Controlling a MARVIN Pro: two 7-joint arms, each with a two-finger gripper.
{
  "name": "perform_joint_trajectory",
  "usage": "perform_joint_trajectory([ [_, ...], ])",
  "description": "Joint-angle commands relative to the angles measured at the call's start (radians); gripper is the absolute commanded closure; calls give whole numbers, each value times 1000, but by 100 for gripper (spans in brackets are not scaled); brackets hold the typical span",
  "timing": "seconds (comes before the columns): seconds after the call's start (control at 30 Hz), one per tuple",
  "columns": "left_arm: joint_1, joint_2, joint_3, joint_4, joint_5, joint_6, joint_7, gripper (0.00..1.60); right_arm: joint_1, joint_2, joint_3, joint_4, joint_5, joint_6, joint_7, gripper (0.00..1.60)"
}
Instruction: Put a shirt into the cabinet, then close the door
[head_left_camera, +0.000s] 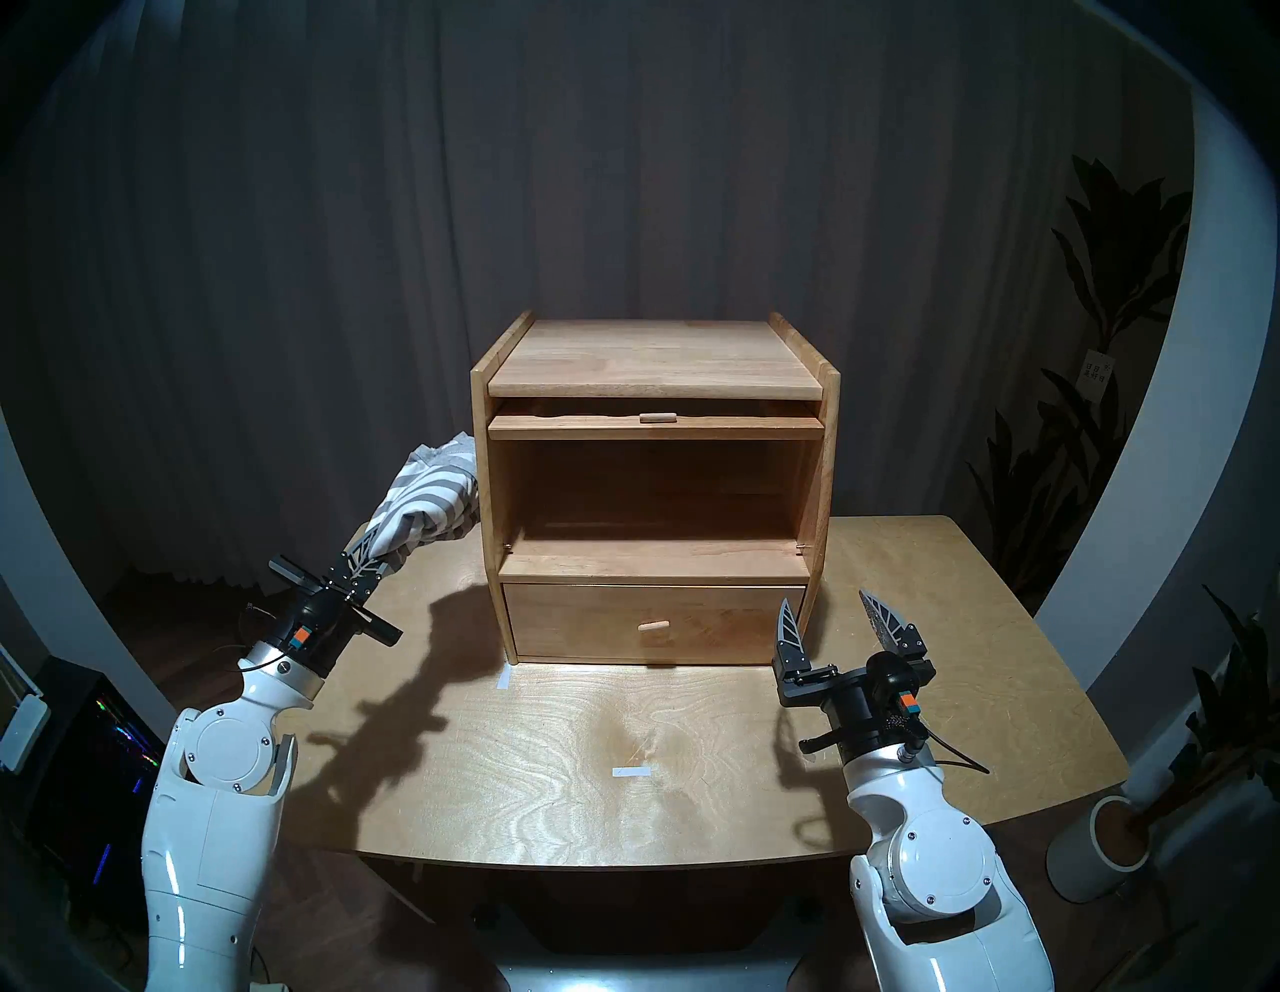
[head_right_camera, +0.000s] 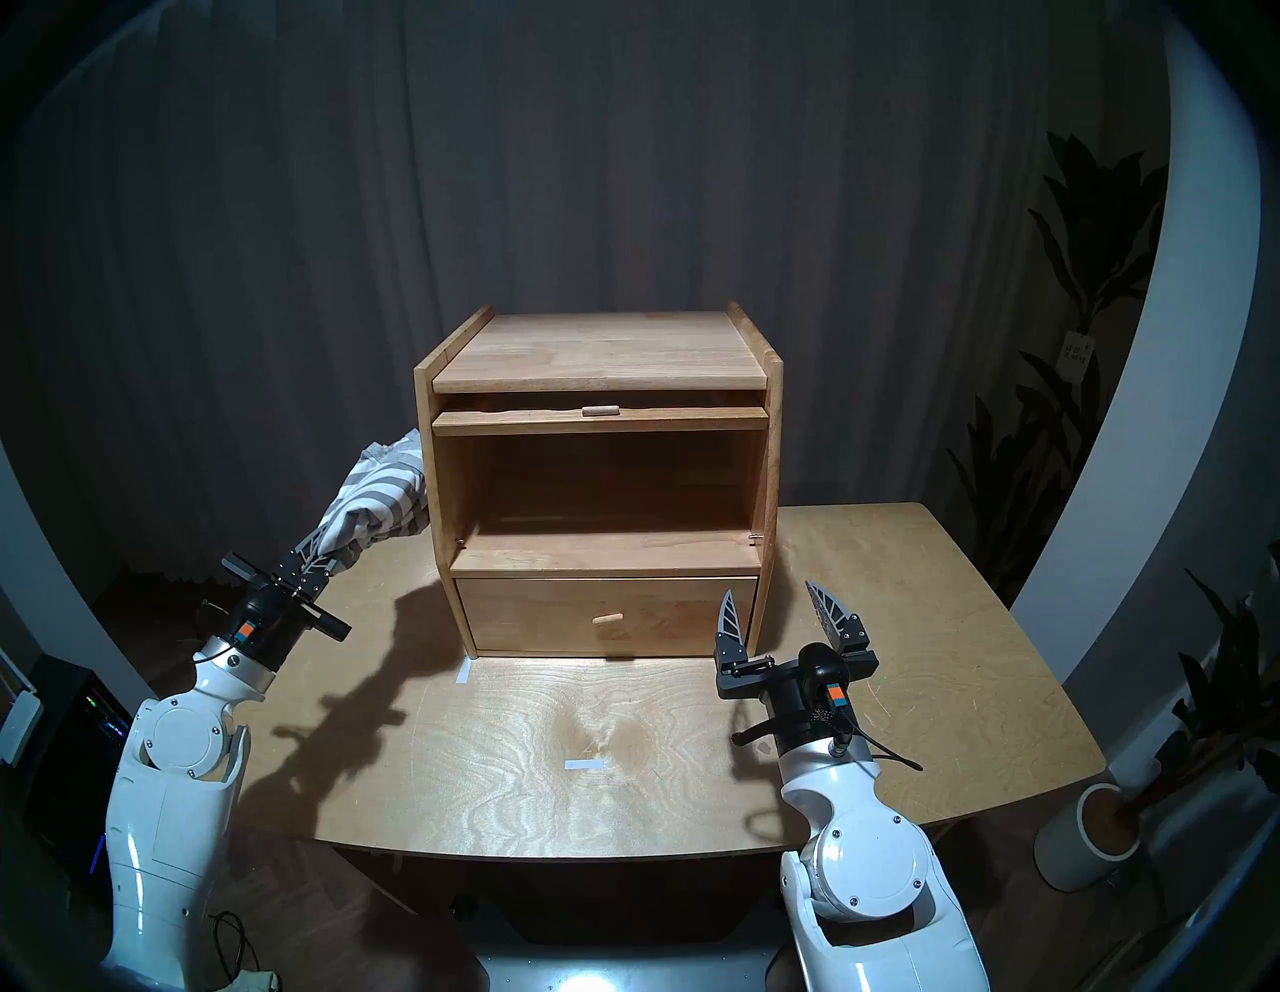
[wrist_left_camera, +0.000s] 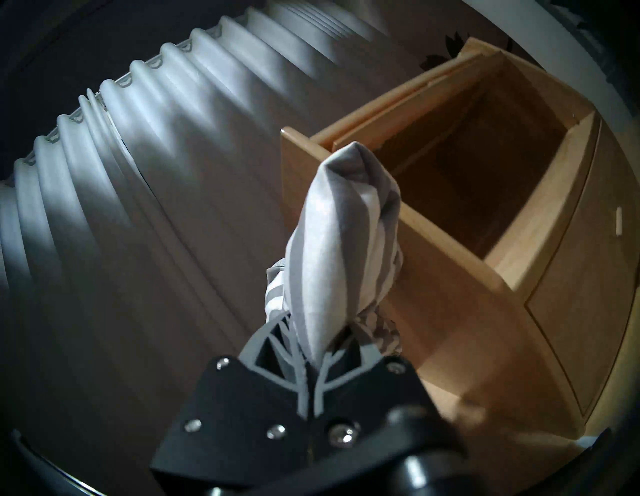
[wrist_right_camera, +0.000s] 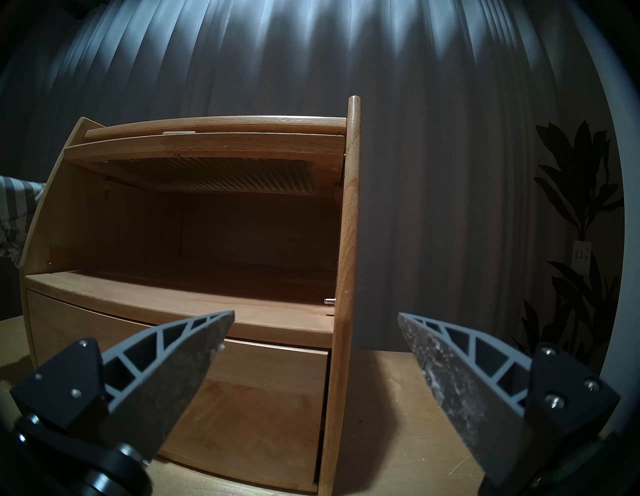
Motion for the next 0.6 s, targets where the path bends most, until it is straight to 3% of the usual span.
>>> perform_joint_trajectory([
  [0.0, -3, 49, -54, -51, -124, 34, -49, 160, 7, 0, 0, -16, 0, -5, -1, 0],
  [0.47, 20, 63, -80, -63, -343, 192, -174, 160, 11, 0, 0, -9, 0, -5, 0, 0],
  [0.57, 0, 73, -101, -83, -429, 255, -210, 160, 12, 0, 0, -9, 0, -6, 0, 0],
])
